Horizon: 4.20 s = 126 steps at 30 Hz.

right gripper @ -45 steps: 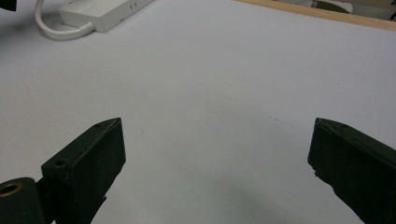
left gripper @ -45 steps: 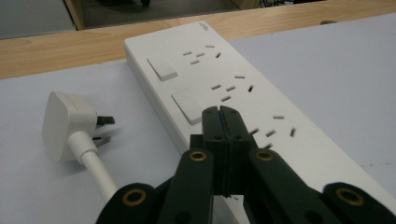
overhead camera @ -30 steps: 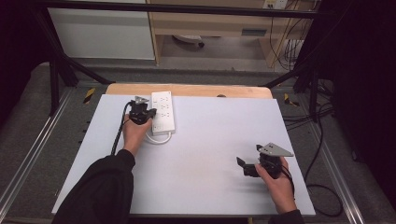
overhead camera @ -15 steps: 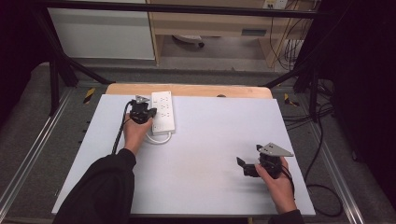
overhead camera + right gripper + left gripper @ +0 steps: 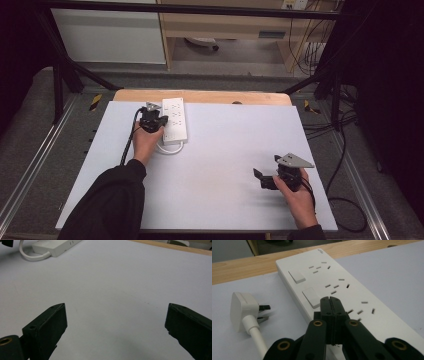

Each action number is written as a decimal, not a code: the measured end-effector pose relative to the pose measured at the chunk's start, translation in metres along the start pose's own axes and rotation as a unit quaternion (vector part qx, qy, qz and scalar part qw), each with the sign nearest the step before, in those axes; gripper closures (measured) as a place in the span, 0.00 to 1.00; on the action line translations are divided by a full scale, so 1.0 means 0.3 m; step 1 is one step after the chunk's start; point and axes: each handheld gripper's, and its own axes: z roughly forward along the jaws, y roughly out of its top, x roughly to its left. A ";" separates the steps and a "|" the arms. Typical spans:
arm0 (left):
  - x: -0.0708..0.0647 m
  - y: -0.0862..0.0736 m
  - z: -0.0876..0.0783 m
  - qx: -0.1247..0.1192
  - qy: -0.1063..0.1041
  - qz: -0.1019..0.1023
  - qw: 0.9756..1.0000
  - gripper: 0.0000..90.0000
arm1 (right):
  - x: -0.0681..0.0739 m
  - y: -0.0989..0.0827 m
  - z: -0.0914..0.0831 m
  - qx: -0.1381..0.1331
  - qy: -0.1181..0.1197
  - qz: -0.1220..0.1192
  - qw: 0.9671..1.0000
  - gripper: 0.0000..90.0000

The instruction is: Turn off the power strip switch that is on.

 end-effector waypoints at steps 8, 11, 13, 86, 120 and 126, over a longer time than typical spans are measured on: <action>0.002 0.001 0.001 0.001 -0.001 0.001 1.000 1.00 | 0.000 0.000 0.000 0.000 0.000 -0.001 1.000 0.05; 0.002 0.001 0.002 0.002 -0.002 0.000 1.000 1.00 | 0.000 0.000 0.000 0.001 0.001 -0.001 1.000 0.05; 0.004 0.002 0.004 0.003 -0.003 -0.001 1.000 1.00 | 0.000 0.000 0.000 0.002 0.001 -0.001 1.000 0.05; -0.018 0.023 -0.030 -0.020 -0.023 -0.019 0.999 0.86 | -0.001 -0.001 0.004 0.004 0.000 -0.001 1.000 0.05; -0.040 0.069 -0.128 -0.031 -0.056 -0.050 0.997 0.08 | 0.002 0.001 0.007 0.008 0.004 0.001 1.000 0.04; -0.049 0.076 -0.163 -0.039 -0.059 -0.043 0.997 0.08 | 0.003 0.001 0.008 0.008 0.006 0.001 1.000 0.03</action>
